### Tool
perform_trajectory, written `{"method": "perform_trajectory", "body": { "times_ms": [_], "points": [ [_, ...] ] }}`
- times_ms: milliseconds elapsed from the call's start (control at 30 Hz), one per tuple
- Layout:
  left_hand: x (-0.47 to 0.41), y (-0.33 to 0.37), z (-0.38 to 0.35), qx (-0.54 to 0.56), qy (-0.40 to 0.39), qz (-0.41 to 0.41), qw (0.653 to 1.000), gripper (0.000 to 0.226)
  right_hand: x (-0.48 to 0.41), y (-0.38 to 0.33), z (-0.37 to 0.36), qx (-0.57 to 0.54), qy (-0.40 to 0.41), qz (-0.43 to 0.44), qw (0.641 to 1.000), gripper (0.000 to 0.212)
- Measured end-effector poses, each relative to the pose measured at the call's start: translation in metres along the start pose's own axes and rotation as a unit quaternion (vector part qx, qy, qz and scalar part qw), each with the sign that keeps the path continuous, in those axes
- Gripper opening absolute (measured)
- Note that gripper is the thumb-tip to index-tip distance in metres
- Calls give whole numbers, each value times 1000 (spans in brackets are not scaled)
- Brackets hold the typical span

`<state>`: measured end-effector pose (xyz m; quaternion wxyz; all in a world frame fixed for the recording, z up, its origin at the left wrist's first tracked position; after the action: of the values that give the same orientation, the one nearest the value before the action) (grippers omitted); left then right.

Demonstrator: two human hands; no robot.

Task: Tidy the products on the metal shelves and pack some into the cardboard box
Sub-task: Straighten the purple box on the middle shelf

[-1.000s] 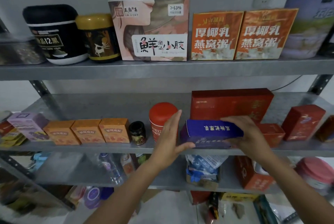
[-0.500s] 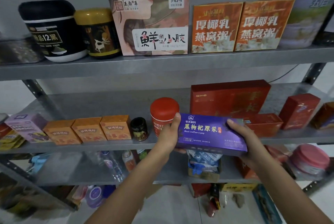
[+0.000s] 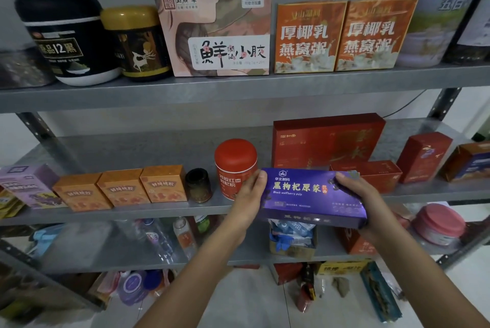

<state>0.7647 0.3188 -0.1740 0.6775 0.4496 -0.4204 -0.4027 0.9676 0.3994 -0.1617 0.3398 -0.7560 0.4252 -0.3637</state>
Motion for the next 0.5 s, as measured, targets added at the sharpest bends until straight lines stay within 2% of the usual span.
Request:
{"method": "perform_trajectory", "body": {
  "times_ms": [67,133,200,400,467,500],
  "points": [
    [2,-1,-6,47,-20,-22,998,62,1,-5,3,-7,-7,-25,1000,25],
    [6,0,-13,100,-53,-17,993,48,1,-8,5,-4,-6,-50,999,22],
    [7,3,-17,129,-72,-9,989,49,1,-9,6,-2,7,-66,998,21],
    [16,14,-9,128,-138,-91,978,94,9,-12,5,-44,1,-128,991,32],
    [17,18,-6,115,-152,-118,974,98,11,-15,6,-58,-12,-152,987,40],
    [19,22,-6,105,-146,-124,976,93,11,-16,6,-59,-17,-157,986,42]
  ]
}}
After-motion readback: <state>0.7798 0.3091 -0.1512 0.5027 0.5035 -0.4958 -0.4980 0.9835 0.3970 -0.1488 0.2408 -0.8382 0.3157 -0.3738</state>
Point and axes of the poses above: each hand's wrist, its own x-axis away from the middle knuckle, its own z-axis out of the back of the hand, y = z × x, the point moved 3 cm from there along -x, towards the middle knuckle, and after that the axes turned 11 degrees about -x, right-handed, at the moved point
